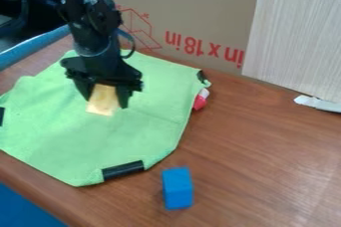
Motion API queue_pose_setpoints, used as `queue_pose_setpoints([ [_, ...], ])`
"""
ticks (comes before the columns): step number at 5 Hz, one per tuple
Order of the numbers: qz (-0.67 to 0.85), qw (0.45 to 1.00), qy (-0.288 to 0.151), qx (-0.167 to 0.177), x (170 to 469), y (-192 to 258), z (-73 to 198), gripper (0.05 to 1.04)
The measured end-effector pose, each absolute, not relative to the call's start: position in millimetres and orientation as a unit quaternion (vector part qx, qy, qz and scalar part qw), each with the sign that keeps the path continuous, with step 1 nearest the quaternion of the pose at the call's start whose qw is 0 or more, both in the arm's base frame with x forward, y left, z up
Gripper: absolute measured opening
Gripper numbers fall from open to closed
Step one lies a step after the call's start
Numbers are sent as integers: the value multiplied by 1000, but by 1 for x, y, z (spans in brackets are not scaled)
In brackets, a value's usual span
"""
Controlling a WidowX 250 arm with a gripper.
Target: Remove the cheese from the cloth
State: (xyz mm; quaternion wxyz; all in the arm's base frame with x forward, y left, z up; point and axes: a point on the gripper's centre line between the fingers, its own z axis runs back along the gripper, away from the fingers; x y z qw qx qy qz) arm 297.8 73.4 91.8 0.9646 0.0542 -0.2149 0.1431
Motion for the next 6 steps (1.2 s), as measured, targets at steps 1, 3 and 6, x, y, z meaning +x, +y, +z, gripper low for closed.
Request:
queue_pose_setpoints([
  [1,106,969,-219,33,297,35,91,769],
  [3,67,970,-232,15,303,-32,82,769],
  [6,74,966,-249,9,336,-82,52,834],
])
